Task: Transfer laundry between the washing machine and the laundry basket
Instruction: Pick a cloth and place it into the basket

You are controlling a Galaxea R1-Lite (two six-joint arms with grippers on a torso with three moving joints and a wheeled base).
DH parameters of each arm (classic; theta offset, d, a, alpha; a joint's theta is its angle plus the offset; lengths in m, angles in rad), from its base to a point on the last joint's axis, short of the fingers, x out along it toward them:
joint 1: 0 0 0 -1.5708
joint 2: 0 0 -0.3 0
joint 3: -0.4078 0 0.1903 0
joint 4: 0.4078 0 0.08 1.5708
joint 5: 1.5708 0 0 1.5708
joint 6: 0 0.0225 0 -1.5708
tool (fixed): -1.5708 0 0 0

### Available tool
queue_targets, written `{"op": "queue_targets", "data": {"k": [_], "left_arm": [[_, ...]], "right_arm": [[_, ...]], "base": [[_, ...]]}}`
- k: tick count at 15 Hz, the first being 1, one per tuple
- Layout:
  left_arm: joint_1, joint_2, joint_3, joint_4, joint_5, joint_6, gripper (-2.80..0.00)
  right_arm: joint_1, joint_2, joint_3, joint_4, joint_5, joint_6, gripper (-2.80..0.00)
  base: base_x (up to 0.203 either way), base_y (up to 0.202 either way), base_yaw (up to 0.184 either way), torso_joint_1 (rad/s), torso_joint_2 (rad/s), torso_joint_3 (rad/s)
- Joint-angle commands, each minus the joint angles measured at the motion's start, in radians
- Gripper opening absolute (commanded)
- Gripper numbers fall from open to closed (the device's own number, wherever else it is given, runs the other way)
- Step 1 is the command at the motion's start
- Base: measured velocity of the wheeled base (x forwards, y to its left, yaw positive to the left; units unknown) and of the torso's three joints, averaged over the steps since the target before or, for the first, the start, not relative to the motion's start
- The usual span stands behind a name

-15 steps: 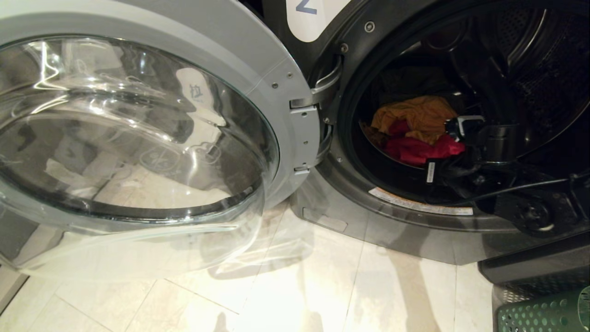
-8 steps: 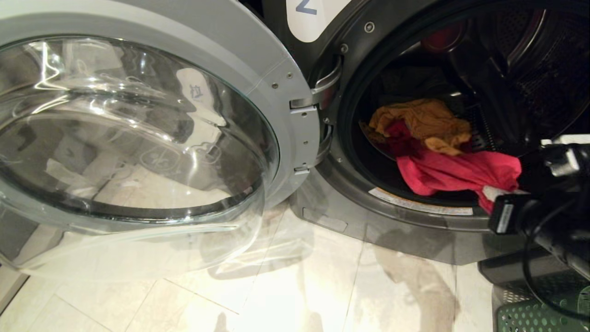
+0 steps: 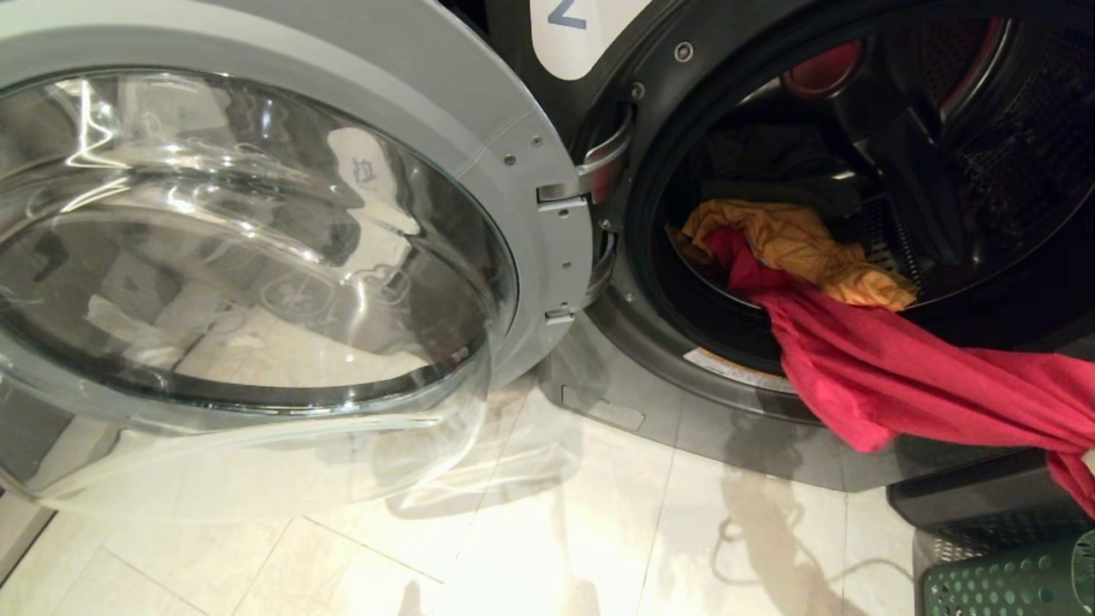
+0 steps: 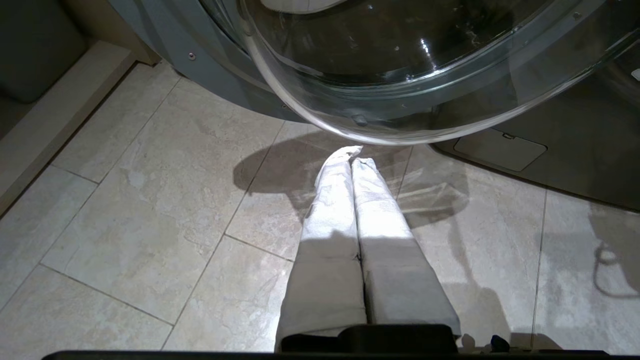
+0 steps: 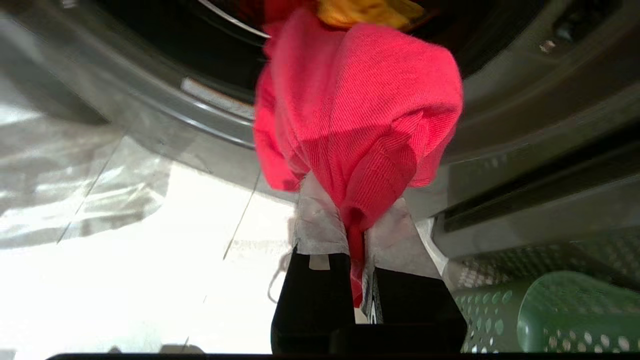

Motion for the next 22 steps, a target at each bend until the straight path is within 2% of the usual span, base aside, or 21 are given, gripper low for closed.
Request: {"op": "queue_targets", "data": {"k": [1,3,7,10,14,22], "left_arm": [[0.000,0.000,0.040,-0.002,-0.001,0.000,-2.80],[0.000,0.000,0.040,-0.002,-0.001,0.000,-2.80],[0.000,0.000,0.040,-0.002,-0.001,0.000,-2.80],[0.000,0.001,0.040,-0.002,-0.001,0.000,-2.80],[0.000,0.000,0.040,-0.002,-0.001,0.000,-2.80],[0.000,0.001,0.040,-0.002,-0.001,0.002,-2.80]], "right_arm": [[-0.003,-0.095,-0.017,0.019,0.045,-0.078,-2.80],[-0.003,-0.129,-0.067,0.028,0.080,-0.180,-2.80],[-0.003,-0.166,-0.159,0.038,0.124,-0.308,-2.80],[-0.004,-0.156,-0.304,0.078,0.144,-0.327,-2.80],[-0.004,-0.148,-0.505,0.229,0.155,-0.340,-2.80],[-0.004,-0.110,-0.843,0.317,0.164,-0.453,-2.80]], "base": [[0.000,0.000,0.000,0.000,0.00,0.000],[0.000,0.000,0.000,0.000,0.00,0.000],[0.000,0.000,0.000,0.000,0.00,0.000],[0.000,0.000,0.000,0.000,0.00,0.000],[0.000,0.000,0.000,0.000,0.00,0.000],[0.000,0.000,0.000,0.000,0.00,0.000]]}}
